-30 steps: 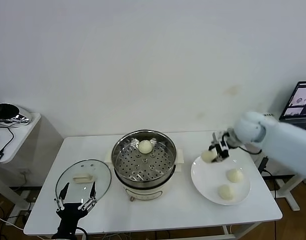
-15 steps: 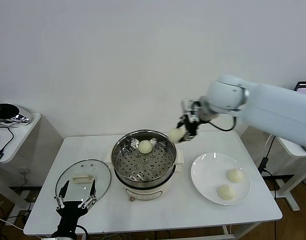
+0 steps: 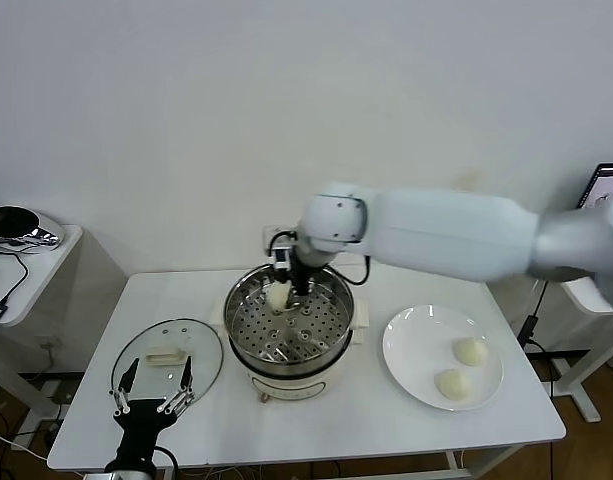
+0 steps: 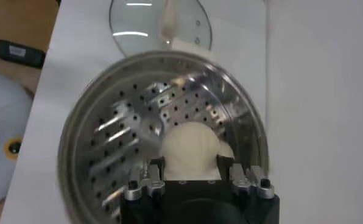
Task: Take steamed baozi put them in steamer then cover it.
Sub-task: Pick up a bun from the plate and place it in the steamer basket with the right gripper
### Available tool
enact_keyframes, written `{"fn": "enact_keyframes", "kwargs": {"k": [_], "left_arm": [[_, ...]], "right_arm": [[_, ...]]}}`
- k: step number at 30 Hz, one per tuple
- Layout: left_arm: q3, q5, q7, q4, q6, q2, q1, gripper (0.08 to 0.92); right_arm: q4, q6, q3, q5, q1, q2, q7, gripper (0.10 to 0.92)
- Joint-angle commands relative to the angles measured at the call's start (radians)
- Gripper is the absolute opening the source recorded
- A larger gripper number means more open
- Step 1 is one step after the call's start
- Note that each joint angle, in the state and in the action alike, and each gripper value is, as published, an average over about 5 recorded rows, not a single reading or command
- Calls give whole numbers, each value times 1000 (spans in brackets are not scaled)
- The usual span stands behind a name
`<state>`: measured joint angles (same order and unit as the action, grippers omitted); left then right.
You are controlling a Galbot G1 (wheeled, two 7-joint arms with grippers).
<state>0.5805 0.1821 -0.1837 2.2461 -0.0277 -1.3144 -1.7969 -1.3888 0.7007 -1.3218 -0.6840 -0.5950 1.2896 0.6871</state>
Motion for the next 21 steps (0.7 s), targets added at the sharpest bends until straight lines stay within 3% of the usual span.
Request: {"fn": "enact_keyframes", "kwargs": {"k": [1,13,21], "left_arm": [[1,0,0,-3,-1,1,3,823],[1,1,-1,-5,-7,3,6,823],[-1,1,-1,-6,-8,1,7,823]], "right_arm": [[161,27,-4,-27,99,189,-44,551],[207,27,-8,40,151,205,-47,563],[117,26,-4,73,32,79,58,753]]}}
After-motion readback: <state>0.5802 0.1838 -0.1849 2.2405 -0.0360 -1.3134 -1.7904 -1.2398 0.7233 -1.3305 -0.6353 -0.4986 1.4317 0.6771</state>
